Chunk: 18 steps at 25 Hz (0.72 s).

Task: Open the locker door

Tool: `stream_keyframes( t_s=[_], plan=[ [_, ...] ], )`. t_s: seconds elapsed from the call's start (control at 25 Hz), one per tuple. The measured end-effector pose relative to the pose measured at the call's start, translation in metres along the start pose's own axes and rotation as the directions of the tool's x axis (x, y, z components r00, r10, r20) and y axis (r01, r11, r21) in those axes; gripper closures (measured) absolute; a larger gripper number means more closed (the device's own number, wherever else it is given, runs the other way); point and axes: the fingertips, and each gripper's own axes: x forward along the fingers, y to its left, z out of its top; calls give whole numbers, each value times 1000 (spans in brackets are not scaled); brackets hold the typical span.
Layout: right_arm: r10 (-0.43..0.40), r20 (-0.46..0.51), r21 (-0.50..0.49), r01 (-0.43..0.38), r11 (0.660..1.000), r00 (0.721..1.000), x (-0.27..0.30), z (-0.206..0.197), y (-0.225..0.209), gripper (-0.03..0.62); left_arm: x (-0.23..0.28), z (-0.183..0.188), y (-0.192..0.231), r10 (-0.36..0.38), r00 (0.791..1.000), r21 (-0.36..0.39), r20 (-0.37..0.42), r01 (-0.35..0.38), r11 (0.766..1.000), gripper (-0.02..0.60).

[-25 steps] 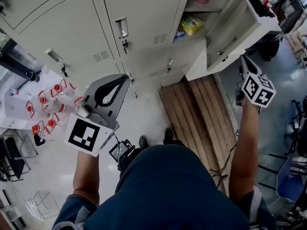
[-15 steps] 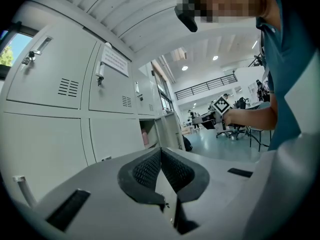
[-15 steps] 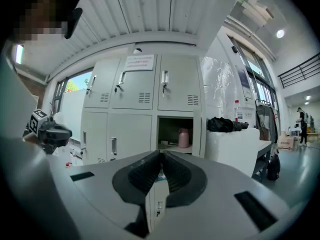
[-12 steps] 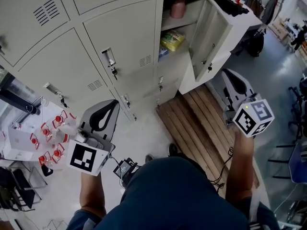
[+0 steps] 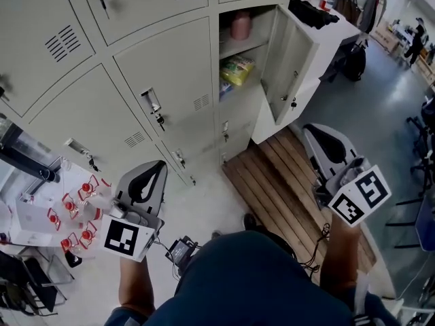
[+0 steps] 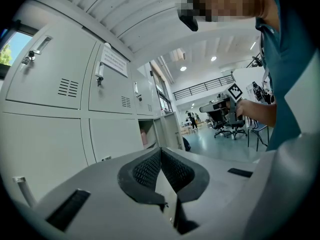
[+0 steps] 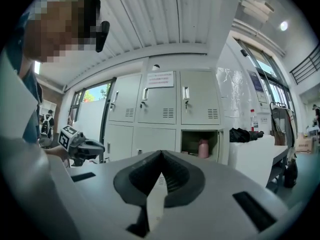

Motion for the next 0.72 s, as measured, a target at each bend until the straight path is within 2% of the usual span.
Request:
stream_keyframes(
  t_s=[0.2,0.72],
  plan=[
    [32,-35,-17,-33,999,999,-3,-7,14,559,-1,-3,2,0,1000,-2,-8,0,1000,565],
    [8,-65,-3,-9,1000,998,3,-19,6,559,-1,-12,8,9,1000,-11,-22,-9,1000,565]
  ],
)
